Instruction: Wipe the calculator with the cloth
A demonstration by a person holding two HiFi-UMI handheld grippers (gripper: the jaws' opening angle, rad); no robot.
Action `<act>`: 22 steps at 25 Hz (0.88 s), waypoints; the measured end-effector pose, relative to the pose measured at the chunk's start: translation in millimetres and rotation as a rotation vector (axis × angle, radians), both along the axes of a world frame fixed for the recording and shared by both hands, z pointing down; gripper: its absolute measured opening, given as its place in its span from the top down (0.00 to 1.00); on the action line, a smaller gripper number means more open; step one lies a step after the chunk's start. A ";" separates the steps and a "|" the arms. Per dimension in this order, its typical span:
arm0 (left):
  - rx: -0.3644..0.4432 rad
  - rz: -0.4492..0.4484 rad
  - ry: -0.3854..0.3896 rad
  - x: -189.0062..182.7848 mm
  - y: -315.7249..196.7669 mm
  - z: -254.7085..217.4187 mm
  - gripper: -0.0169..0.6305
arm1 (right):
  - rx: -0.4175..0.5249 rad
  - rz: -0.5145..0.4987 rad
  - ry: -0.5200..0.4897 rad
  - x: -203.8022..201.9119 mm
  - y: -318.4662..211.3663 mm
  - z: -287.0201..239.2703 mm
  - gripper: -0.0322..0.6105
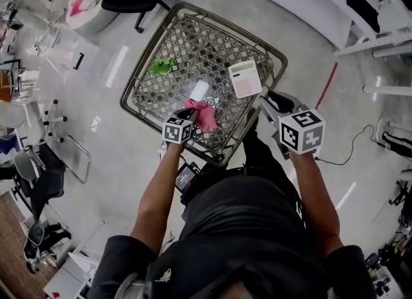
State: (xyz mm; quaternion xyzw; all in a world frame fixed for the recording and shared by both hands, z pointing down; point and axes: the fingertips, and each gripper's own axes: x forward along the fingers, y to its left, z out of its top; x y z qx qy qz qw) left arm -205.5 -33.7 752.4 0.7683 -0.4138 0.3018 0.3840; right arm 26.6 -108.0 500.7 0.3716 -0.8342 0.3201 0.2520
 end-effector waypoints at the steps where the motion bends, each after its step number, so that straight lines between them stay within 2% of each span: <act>1: 0.002 0.002 0.006 -0.6 1.2 -2.7 0.83 | 0.006 -0.002 -0.002 -1.3 1.3 -2.6 0.77; 14: 0.063 0.016 0.031 -8.5 17.7 -42.1 0.83 | 0.078 0.001 -0.015 3.3 20.9 -36.4 0.77; 18: 0.126 0.002 0.051 -11.5 20.1 -73.6 0.81 | 0.104 0.009 -0.028 5.4 28.3 -47.3 0.77; 22: 0.231 -0.016 0.077 -15.6 11.1 -120.4 0.80 | 0.145 0.021 -0.055 5.9 30.3 -63.3 0.77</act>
